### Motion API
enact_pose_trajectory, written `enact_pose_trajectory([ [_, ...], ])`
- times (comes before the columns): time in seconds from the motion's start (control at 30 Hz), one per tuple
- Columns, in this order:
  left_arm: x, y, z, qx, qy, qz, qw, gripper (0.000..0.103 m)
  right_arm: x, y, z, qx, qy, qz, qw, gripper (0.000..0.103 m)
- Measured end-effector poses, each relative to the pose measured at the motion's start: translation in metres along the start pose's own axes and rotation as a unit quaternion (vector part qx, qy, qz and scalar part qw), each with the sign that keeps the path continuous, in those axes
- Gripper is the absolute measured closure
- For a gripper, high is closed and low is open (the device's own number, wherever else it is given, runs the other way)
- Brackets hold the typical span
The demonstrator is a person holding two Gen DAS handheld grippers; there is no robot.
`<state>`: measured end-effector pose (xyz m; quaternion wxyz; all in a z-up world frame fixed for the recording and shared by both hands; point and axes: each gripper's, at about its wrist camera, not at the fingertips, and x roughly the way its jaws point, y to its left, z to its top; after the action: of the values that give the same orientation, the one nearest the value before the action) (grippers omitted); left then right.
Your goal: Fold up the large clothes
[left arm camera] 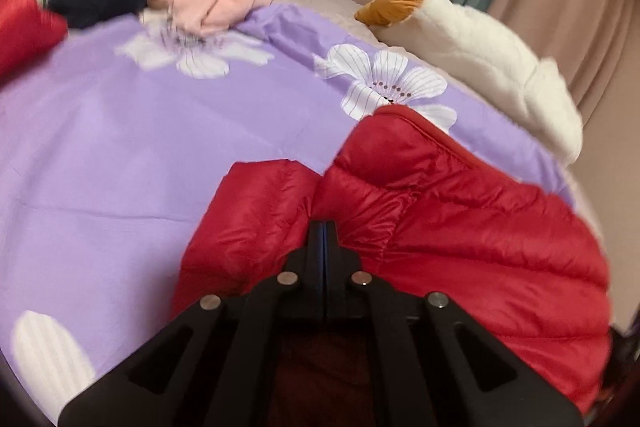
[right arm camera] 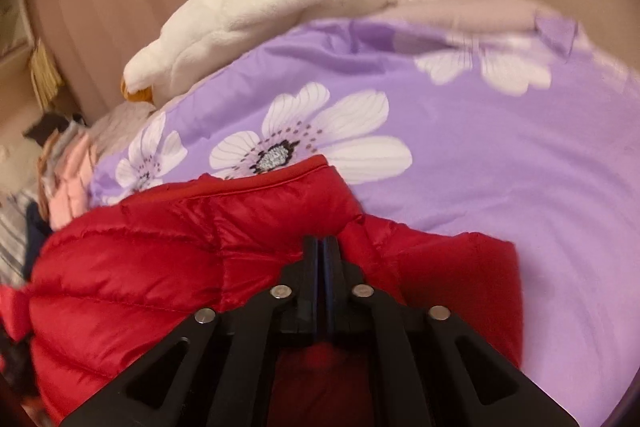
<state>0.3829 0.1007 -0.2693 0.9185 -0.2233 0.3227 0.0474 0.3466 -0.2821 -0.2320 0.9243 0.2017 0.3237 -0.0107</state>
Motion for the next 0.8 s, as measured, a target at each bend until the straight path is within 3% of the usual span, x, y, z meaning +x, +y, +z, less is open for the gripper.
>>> enact_pose_trajectory([
  [0.3,0.001,-0.007,-0.001,0.000,0.001,-0.003,1.0000,0.099,0.002,0.000,-0.003,0.008,0.001,0.006,1.000,0.103],
  [0.53,-0.029,-0.011,-0.009,0.017,0.010,0.025,0.9995,0.097,-0.028,0.007,-0.009,-0.004,-0.011,-0.031,0.999,0.102],
  [0.57,-0.040,-0.011,-0.010,0.023,0.016,0.026,0.9992,0.087,-0.042,0.007,-0.012,-0.004,-0.008,-0.028,1.000,0.093],
  [0.6,-0.052,-0.011,-0.011,0.028,0.021,0.030,0.9989,0.077,-0.049,0.007,-0.014,-0.006,-0.006,-0.025,1.000,0.071],
  [0.63,-0.064,-0.010,-0.011,0.027,0.025,0.032,0.9988,0.043,-0.065,0.007,-0.016,-0.014,-0.003,-0.020,1.000,0.052],
  [0.67,-0.078,-0.007,-0.014,0.018,0.030,0.044,0.9984,0.007,-0.074,0.006,-0.018,-0.016,0.002,-0.026,1.000,0.012],
  [0.7,-0.092,-0.004,-0.017,0.007,0.031,0.042,0.9986,0.001,-0.087,0.004,-0.021,-0.009,0.006,-0.042,0.999,0.006],
  [0.8,-0.126,0.008,-0.026,-0.022,0.028,-0.009,0.9993,0.002,-0.122,-0.009,-0.030,0.018,-0.001,-0.037,0.999,0.006],
])
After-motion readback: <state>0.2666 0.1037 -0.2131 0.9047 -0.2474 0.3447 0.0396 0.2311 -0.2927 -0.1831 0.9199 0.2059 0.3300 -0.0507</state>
